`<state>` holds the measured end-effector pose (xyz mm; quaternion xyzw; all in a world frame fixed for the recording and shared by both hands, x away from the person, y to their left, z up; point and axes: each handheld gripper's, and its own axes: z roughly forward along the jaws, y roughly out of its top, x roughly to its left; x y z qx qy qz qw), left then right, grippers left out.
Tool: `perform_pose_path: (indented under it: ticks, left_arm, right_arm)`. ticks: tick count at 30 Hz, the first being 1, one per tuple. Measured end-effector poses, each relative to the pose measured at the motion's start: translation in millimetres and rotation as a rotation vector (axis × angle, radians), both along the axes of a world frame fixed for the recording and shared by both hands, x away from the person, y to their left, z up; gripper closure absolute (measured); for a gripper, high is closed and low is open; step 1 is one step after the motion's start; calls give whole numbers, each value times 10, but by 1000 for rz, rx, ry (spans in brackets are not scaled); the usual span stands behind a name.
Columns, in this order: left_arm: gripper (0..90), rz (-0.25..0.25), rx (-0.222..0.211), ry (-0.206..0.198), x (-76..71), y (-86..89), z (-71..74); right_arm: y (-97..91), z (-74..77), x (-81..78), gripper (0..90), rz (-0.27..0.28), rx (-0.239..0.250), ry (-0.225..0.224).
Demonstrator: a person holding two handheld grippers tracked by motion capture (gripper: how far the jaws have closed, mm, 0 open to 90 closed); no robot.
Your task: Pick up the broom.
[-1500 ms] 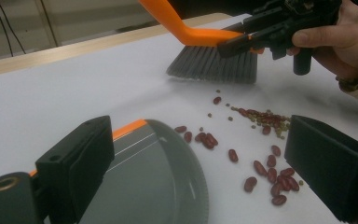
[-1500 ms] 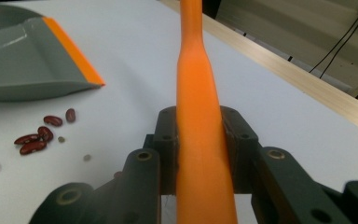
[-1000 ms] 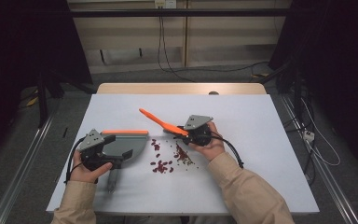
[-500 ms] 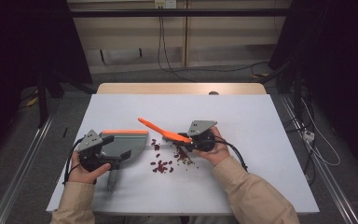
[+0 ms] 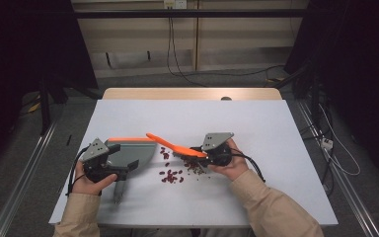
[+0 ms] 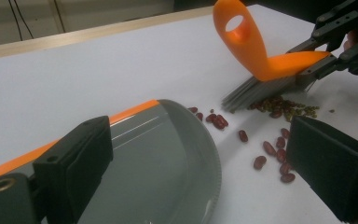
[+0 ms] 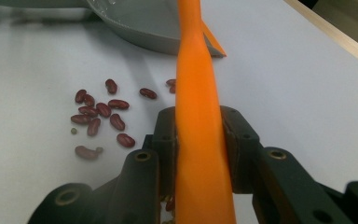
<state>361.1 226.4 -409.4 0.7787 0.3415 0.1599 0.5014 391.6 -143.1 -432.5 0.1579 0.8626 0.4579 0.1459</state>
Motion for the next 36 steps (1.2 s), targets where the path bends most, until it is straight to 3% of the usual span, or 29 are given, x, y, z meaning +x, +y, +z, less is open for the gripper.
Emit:
perform_pose_path:
  ticks: [6,9,15,23,26,29,31,36]
  left_arm:
    - [75,0,-1,0,-9,-5,-1]
    - [74,-3,3,1,-10,-12,-4]
    - [74,-6,2,3,-4,-10,-8]
    - [75,-1,1,10,-4,14,-23]
    - [75,3,5,12,-7,33,-29]
    - [75,14,3,15,-16,57,-37]
    - [74,17,4,15,-20,73,-43]
    - [75,25,5,20,-29,100,-49]
  right_arm:
    - [-42,50,3,713,2,16,-11]
    - [-88,98,65,713,-13,66,-13]
    - [-80,129,310,714,-35,99,-18]
    - [140,29,635,714,-23,95,-28]
    - [208,-10,734,714,6,90,-42]
    - [271,-61,778,714,37,74,-20]
    - [309,-86,757,713,66,86,-5]
    - [340,-58,679,709,111,48,14]
